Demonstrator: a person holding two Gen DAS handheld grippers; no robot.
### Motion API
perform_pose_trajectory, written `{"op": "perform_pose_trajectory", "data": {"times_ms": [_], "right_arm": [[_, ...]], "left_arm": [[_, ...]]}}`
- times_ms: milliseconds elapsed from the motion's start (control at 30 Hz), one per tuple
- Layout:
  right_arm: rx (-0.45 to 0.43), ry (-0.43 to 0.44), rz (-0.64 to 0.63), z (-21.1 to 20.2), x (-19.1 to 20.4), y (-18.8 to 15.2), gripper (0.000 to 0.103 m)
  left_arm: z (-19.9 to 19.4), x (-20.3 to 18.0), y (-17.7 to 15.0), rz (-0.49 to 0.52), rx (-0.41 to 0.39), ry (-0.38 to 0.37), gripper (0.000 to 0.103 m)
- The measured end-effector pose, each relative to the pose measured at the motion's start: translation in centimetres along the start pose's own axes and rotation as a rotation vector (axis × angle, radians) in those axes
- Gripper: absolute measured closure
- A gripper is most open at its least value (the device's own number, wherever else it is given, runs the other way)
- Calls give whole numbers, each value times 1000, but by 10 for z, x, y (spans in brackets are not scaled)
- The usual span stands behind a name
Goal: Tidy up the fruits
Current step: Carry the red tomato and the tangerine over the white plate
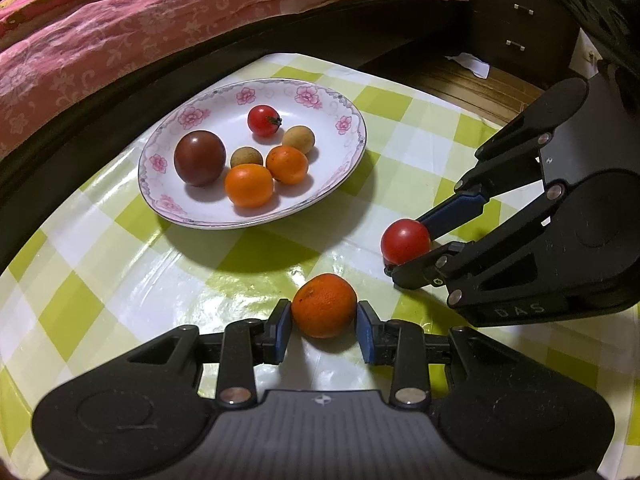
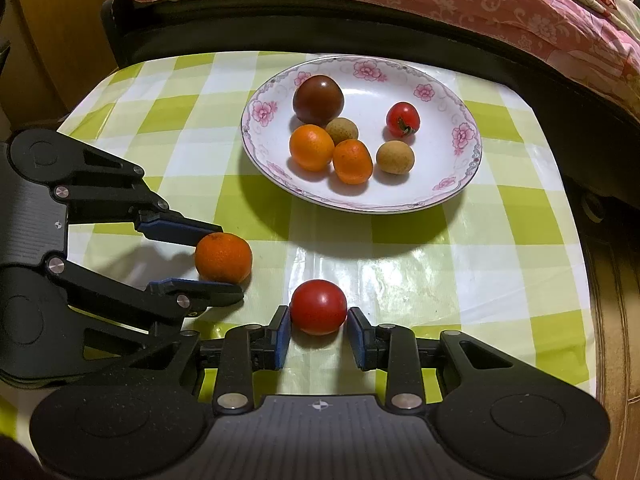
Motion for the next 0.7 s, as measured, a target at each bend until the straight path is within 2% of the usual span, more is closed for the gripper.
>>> {"op": "perform_pose_trajectory", "data": {"times_ms": [700], "right_arm": [[-15, -4, -11, -3, 2, 1, 78]], "left_arm": [[-11, 11, 10, -36, -29, 27, 62]]}}
Point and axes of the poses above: each gripper's, at about its wrist camera, not at the fingertips, and z roughly the way its jaws point, x to its left, y to its top, the point moved 5 cm from there along z, roughly the way its jaws point, and after that the axes turned 7 degrees about z, right-handed, at the moved point
